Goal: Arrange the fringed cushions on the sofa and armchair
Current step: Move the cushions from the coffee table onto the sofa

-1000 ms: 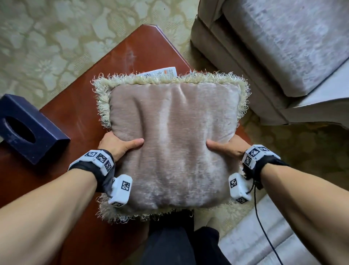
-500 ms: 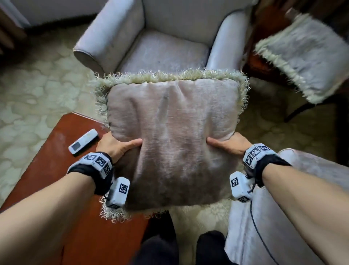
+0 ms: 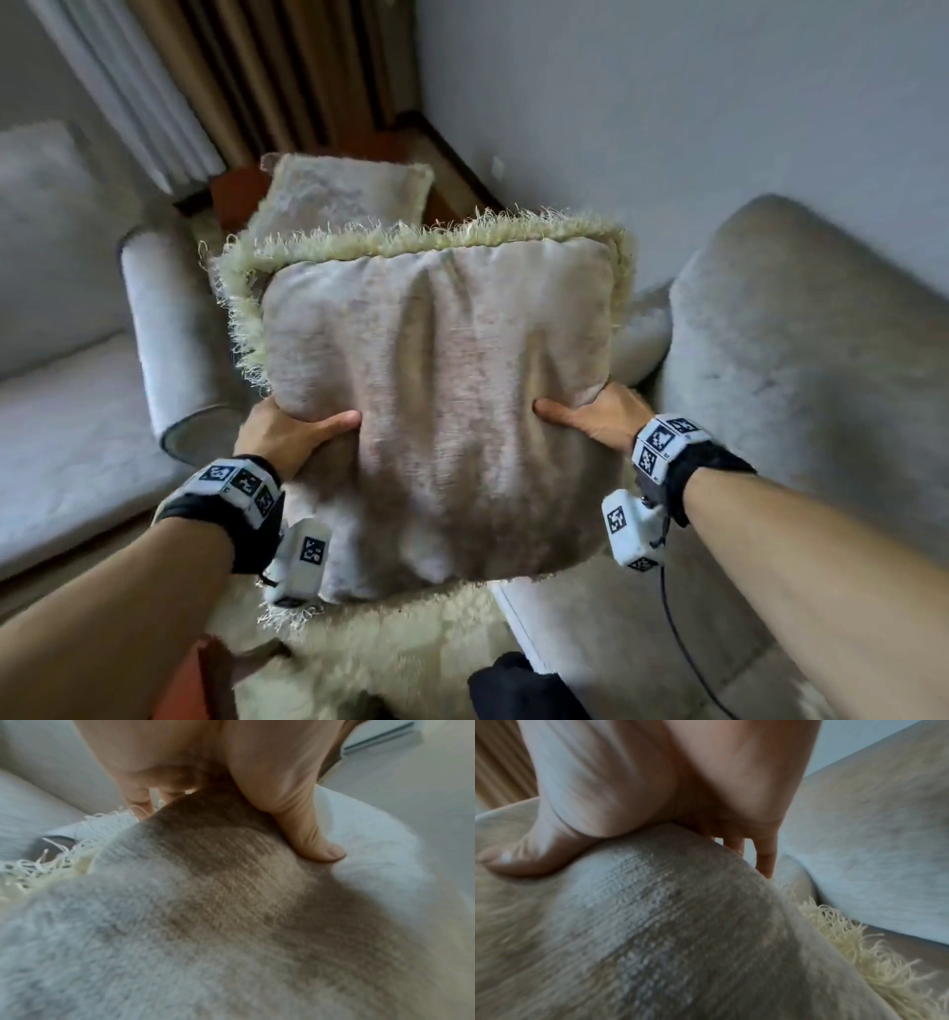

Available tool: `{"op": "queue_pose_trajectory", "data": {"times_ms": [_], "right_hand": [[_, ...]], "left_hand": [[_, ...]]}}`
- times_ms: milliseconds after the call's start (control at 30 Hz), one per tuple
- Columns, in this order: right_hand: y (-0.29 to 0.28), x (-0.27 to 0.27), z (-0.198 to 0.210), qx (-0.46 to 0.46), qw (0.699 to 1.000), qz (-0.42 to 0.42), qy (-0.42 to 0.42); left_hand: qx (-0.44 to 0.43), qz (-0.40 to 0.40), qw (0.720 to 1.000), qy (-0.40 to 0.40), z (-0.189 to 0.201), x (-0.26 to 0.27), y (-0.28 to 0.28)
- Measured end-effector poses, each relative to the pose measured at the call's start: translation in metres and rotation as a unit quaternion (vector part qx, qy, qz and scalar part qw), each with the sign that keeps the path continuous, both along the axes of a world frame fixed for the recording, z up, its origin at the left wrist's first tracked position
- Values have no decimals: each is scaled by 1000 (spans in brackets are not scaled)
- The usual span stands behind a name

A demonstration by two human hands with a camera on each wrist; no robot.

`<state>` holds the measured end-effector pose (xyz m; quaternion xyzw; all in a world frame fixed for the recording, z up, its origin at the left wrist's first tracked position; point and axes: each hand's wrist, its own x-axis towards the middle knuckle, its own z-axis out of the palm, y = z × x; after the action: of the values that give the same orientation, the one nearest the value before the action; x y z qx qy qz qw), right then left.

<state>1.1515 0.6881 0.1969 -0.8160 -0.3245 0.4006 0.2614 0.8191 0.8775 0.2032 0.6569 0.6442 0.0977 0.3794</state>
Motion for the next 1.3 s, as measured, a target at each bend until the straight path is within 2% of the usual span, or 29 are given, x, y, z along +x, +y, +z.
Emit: {"op": "queue_pose_trajectory", "data": {"times_ms": [100, 233, 467, 600, 733, 867, 933, 1067, 1200, 1300], "right_hand": [[-61, 42, 7, 11, 997, -80, -14], [-131, 66, 7, 11, 984, -174, -32], [-221, 38, -6, 15, 929, -367, -37], [-244, 14, -2, 47, 892, -449, -24], [-263, -1, -4, 80, 861, -502, -7], [-283, 10, -42, 81, 833, -547, 5], [-289, 21, -60, 84, 830, -552, 15], [-298, 57, -98, 95, 819, -565, 18], [-310, 89, -135, 74, 813, -577, 24], [-319, 110, -158, 74, 806, -586, 29]], "left_hand": [[8, -82, 997, -8, 3, 84, -6], [-10, -176, 984, -9, -1, 176, -17], [-48, -344, 938, -20, -19, 274, -36], [-48, -410, 911, -19, -16, 312, -56], [-57, -463, 884, -26, -22, 340, -79], [-67, -492, 868, -20, -34, 371, -98], [-60, -499, 864, -6, -43, 390, -101], [-66, -502, 862, 0, -81, 430, -103], [-92, -526, 845, 36, -117, 480, -115], [-98, -529, 842, 21, -148, 510, -126]]}}
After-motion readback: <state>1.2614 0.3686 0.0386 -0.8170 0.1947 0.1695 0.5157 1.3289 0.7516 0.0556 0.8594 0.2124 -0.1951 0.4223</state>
